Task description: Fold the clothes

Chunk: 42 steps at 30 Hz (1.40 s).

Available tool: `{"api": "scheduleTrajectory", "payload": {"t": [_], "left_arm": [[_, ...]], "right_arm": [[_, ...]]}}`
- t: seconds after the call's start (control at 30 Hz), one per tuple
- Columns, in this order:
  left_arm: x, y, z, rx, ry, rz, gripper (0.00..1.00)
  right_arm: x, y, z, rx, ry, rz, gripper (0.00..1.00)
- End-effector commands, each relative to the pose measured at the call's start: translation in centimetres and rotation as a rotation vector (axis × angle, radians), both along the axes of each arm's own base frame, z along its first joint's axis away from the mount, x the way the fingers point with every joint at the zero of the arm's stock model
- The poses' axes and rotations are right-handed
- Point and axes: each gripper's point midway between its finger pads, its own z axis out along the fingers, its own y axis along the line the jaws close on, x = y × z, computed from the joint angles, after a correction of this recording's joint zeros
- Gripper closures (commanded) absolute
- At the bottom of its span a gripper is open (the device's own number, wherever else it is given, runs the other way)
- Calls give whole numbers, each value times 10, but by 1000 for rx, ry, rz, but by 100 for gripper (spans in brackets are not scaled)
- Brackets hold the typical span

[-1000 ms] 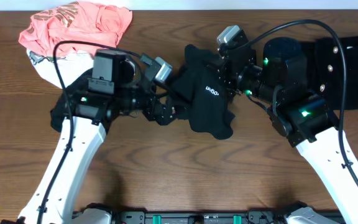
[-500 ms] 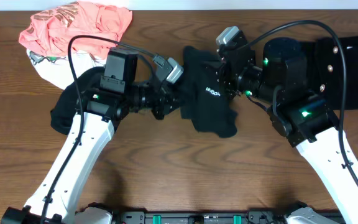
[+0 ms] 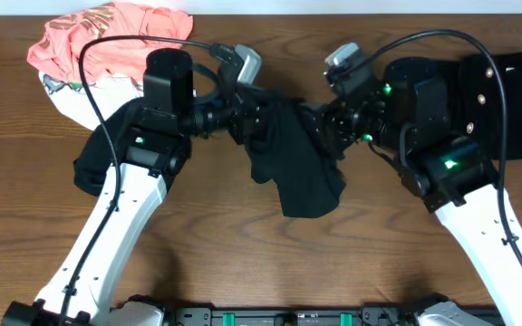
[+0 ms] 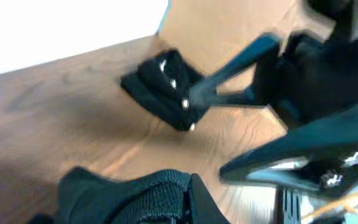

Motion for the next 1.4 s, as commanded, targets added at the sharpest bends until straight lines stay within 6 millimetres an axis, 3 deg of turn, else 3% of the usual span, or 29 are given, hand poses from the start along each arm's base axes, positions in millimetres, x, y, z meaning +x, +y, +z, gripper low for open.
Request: {"api": "scheduleTrajectory", "payload": {"t": [0.0,0.27,0.73,0.97,1.2,1.37], "left_arm": [[6,3,28,-77,11,45,94],[37,35,80,-248,-54,183,94],[79,78,109,-351,-131,498,94],[97,104,116,-418,-121,679,94],[116,152,122,-579,-60,974,94],[114,159,137,-660,-86,992,94]], "right_arm": [[8,-16,-6,4,59,-83,28],[8,-23,-69,11,354,-176,23],[22,-16,-142,39,631,-311,22],[19,-13,-160,19,684,-301,26],[14,-7,-168,-30,663,-250,27],[13,6,-187,11,658,-243,27]]}}
